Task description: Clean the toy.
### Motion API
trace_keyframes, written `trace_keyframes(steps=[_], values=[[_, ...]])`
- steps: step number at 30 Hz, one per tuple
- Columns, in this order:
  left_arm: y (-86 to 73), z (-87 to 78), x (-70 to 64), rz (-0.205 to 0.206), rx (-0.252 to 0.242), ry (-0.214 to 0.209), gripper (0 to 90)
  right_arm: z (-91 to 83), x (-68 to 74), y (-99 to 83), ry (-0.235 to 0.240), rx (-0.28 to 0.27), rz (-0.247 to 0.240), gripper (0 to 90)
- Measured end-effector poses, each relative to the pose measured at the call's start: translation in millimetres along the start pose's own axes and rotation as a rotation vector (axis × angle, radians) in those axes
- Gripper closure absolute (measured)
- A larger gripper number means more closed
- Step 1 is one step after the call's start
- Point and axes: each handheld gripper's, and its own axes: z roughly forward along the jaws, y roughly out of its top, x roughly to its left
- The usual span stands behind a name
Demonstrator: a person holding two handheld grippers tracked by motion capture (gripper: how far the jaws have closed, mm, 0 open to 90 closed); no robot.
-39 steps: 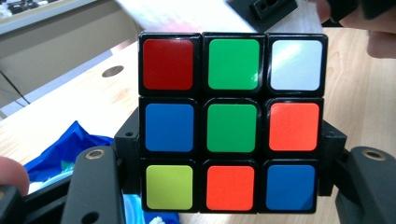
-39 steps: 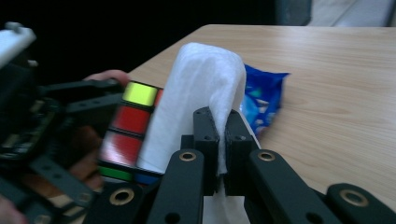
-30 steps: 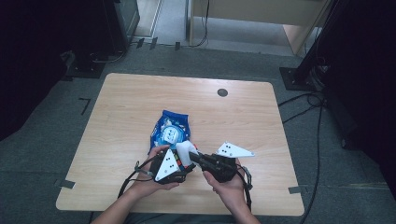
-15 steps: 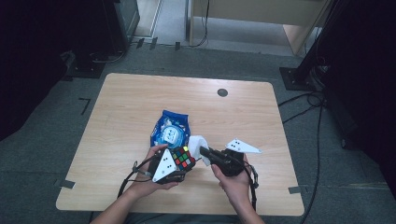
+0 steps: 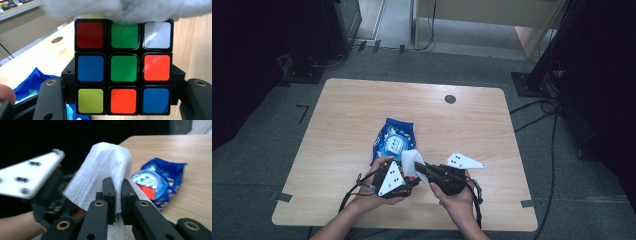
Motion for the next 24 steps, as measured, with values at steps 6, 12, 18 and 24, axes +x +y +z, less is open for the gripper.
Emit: trace_keyframes(steps=[6, 12, 18, 24], values=[[1.5, -4.2, 3.6, -0.012, -0.027, 0.004, 33.8, -2.4, -41.0, -9.4, -0.181, 0.065, 0.042, 86.1], [-0.7, -3.4, 6.3, -0.016, -0.013, 0.015, 33.8, -10.8, -76.8, -17.7, -0.384, 0.075, 0.070, 85.8], [-0.7, -3.5, 7.9, -0.024, -0.013, 0.021, 33.8, -16.5, -94.6, -21.8, -0.516, 0.100, 0.055, 76.1], [-2.0, -2.5, 9.9, -0.034, -0.003, 0.032, 33.7, -19.7, -86.2, -14.5, -0.463, 0.046, 0.116, 52.9]])
